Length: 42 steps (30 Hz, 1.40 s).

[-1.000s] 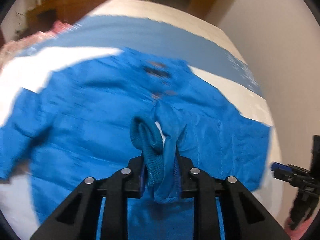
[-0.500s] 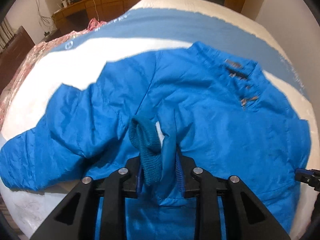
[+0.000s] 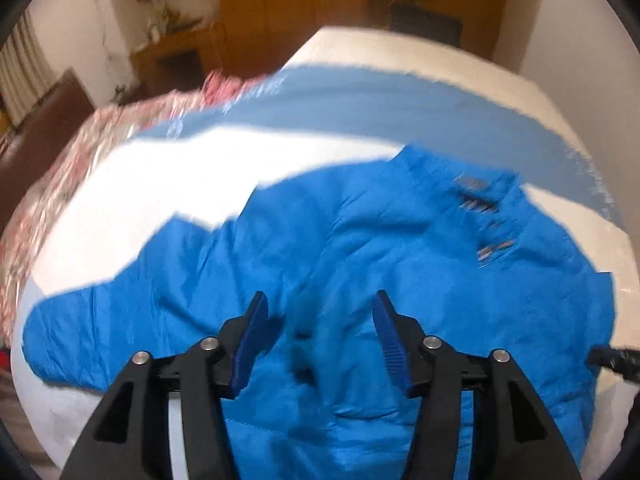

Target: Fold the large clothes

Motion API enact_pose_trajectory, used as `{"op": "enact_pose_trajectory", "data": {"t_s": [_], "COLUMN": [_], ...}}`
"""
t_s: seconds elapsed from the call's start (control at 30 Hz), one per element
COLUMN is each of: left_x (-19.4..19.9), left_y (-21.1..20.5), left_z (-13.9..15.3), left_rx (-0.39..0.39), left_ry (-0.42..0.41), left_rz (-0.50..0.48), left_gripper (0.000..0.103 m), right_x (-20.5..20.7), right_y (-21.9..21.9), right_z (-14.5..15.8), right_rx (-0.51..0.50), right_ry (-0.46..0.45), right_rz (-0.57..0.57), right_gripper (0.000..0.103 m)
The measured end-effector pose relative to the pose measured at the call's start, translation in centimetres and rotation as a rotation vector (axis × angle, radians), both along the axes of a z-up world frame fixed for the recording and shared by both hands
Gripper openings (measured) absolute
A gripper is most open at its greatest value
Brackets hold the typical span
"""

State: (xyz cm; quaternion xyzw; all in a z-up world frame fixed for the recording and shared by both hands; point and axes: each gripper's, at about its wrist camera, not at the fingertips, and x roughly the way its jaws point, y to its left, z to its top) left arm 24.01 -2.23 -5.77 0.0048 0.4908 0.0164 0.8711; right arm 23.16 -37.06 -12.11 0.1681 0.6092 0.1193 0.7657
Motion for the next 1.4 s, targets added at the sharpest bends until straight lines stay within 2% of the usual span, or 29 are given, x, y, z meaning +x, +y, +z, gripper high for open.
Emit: {"op": "enact_pose_trajectory", "data": {"t_s": [0.07, 0.13, 0.23, 0.33, 0.43, 0.6, 0.7, 0.77, 0.87, 0.97, 1.13, 1.27, 1.33, 1.4], "left_x": [0.6, 1.7, 3.7, 4.8, 5.2, 5.6, 5.5, 4.9, 4.3, 4.2, 4.2, 3.9, 3.0, 1.8], "left_y": [-2.0, -3.9, -5.4, -6.0, -6.2, -6.5, -6.8, -7.6, -8.2, -8.2, -8.2, -6.7, -4.9, -2.3], "left_z": [0.0, -1.2, -3.9, -6.8, -8.7, -8.5, -6.7, -5.9, -7.0, -8.9, -9.0, -7.1, -5.2, -3.7], "left_rx": [-0.008, -0.028, -0.027, 0.006, 0.001, 0.008, -0.021, 0.020, 0.002, 0.010, 0.007, -0.034, -0.066, -0.062], "left_ry": [0.001, 0.038, 0.112, 0.177, 0.201, 0.212, 0.187, 0.165, 0.201, 0.221, 0.221, 0.217, 0.182, 0.161], "left_rz": [-0.056, -0.091, -0.087, -0.086, -0.099, -0.078, -0.073, -0.090, -0.105, -0.106, -0.116, -0.102, -0.085, -0.057], "left_gripper": [0.055, 0.055, 0.055, 0.055, 0.057, 0.055, 0.053, 0.053, 0.053, 0.055, 0.057, 0.056, 0.056, 0.056], "right_x": [1.8, 3.3, 5.5, 6.3, 6.6, 6.3, 5.0, 3.6, 1.9, 1.5, 1.4, 0.8, 0.1, -1.0], "right_y": [0.5, 0.9, 1.7, 1.9, 2.3, 2.6, 3.1, 3.3, 3.6, 4.3, 4.8, 4.4, 4.5, 4.6], "right_z": [0.3, 0.0, -1.7, -3.4, -4.4, -4.1, -2.4, -1.5, -1.7, -3.4, -4.1, -2.5, -1.1, 0.2], "right_rx": [-0.040, -0.065, -0.137, -0.162, -0.184, -0.227, -0.231, -0.235, -0.225, -0.253, -0.280, -0.223, -0.241, -0.275], "right_ry": [-0.013, -0.015, 0.008, 0.048, 0.067, 0.059, 0.028, 0.027, 0.054, 0.095, 0.082, 0.081, 0.057, 0.039], "right_rz": [-0.005, -0.001, -0.011, -0.036, -0.056, -0.068, -0.072, -0.077, -0.081, -0.089, -0.102, -0.140, -0.148, -0.142], "right_gripper": [0.034, 0.034, 0.034, 0.032, 0.032, 0.032, 0.033, 0.033, 0.035, 0.035, 0.035, 0.037, 0.040, 0.043]}}
